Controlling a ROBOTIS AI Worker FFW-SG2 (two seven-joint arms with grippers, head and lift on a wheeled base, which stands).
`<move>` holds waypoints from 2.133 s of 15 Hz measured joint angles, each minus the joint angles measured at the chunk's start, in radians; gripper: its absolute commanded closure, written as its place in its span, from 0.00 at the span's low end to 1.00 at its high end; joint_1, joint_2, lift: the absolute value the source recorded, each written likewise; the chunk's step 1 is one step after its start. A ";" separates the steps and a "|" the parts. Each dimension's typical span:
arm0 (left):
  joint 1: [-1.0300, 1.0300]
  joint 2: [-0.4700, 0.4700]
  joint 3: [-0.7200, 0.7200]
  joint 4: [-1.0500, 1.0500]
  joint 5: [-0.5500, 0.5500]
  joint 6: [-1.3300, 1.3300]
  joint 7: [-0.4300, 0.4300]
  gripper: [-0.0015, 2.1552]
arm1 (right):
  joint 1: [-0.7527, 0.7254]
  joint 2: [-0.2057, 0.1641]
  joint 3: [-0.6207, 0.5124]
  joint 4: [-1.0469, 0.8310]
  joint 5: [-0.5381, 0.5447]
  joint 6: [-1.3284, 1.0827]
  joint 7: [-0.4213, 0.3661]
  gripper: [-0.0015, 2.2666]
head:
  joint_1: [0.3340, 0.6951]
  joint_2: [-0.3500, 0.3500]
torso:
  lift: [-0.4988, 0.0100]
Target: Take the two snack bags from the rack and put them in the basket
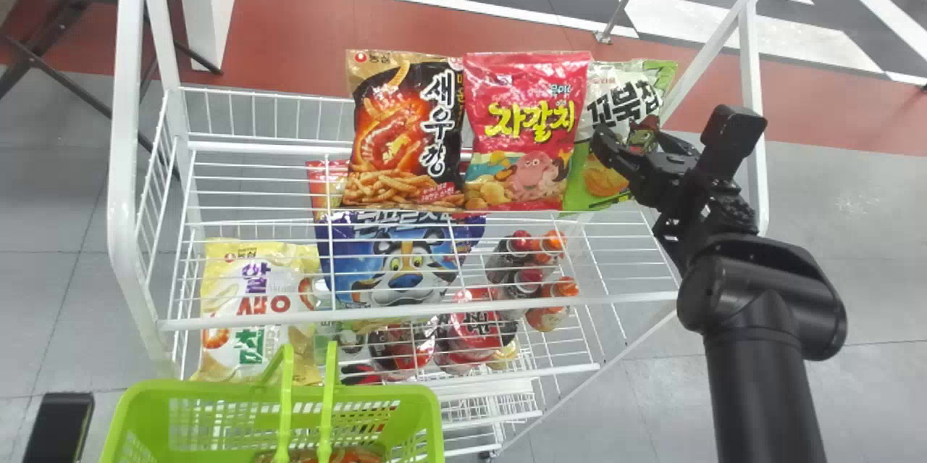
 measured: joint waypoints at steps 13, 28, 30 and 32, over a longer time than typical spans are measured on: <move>0.004 0.001 0.007 0.022 0.001 -0.002 0.003 0.87 | -0.017 -0.002 0.005 0.021 0.004 0.076 -0.030 0.97 | 1.00 0.00 | 0.96; 0.007 0.002 -0.002 0.006 -0.002 0.012 0.000 0.87 | 0.205 0.000 -0.098 -0.384 -0.150 0.164 -0.130 0.97 | 1.00 0.00 | 0.96; 0.008 0.002 -0.007 0.005 -0.002 0.014 0.002 0.87 | 0.237 0.000 -0.116 -0.445 -0.160 0.179 -0.145 0.97 | 1.00 0.00 | 0.96; 0.011 0.002 -0.012 0.001 -0.002 0.015 0.005 0.87 | 0.263 0.001 -0.137 -0.503 -0.195 0.228 -0.147 0.97 | 1.00 0.00 | 0.96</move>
